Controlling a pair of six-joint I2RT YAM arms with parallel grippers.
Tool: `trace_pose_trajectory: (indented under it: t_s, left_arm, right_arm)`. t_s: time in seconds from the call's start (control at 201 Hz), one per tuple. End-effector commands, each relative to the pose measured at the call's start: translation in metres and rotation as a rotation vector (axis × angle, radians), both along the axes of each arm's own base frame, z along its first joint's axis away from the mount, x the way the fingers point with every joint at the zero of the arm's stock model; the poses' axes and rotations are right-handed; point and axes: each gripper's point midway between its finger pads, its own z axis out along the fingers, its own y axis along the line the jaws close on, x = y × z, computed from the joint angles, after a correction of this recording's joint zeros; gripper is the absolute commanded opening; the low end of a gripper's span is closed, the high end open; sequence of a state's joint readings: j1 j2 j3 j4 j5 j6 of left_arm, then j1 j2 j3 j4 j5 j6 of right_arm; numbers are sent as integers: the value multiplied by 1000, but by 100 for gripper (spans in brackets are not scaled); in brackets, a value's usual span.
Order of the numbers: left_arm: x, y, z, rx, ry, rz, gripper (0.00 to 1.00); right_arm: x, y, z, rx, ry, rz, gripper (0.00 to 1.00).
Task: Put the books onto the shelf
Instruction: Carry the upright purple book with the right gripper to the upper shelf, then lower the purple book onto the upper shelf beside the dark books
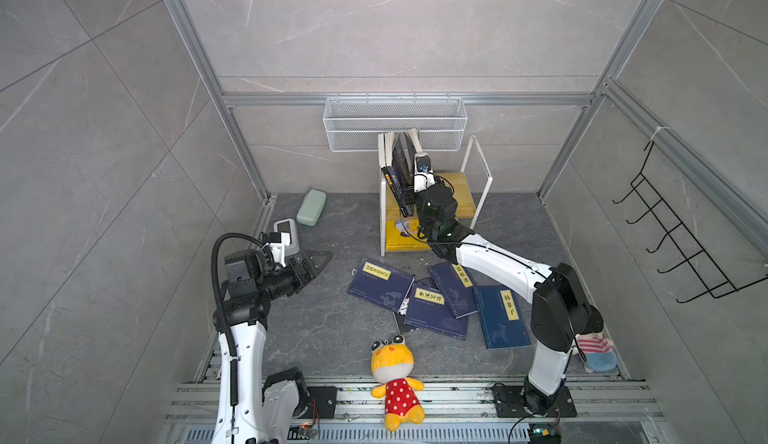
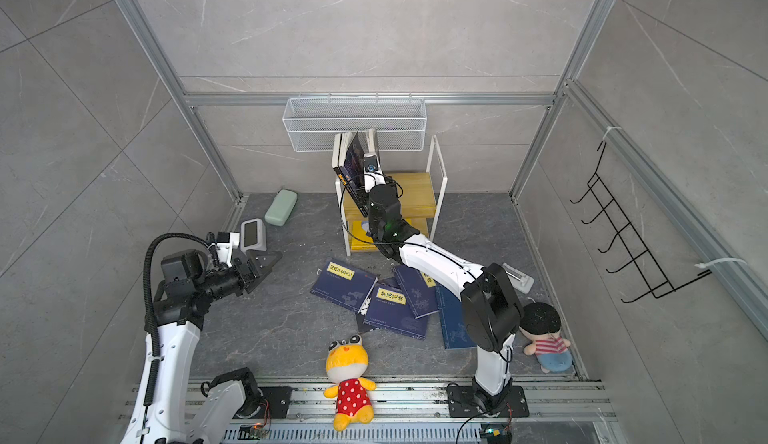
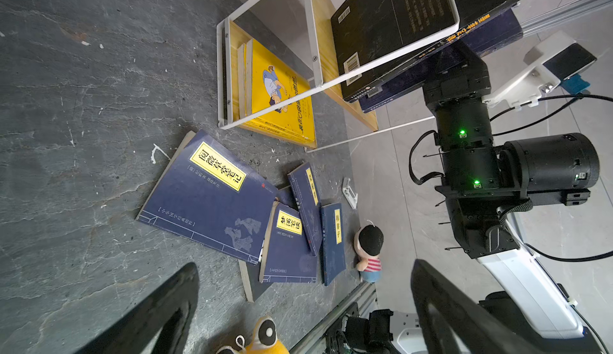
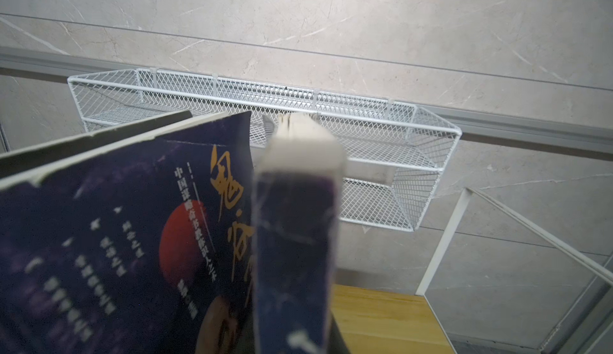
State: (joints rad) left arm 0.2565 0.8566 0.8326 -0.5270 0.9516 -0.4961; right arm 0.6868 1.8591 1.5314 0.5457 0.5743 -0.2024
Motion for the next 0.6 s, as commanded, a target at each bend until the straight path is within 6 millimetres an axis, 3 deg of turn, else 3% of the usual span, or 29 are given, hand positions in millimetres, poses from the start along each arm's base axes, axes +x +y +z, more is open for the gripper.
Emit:
trace_pose_trajectory:
  t_s: [0.0, 0.184, 0.593]
  left_arm:
    - [-1, -2, 10, 7, -55, -18, 100]
    - [-1, 0, 10, 5, -48, -13, 100]
    - [-2, -1, 8, -14, -36, -16, 100]
  right_arm:
    - [3, -2, 7, 36, -47, 20, 0]
    - [1, -1, -5, 40, -18, 59, 0]
    - [-8, 13, -25, 8, 56, 172, 24]
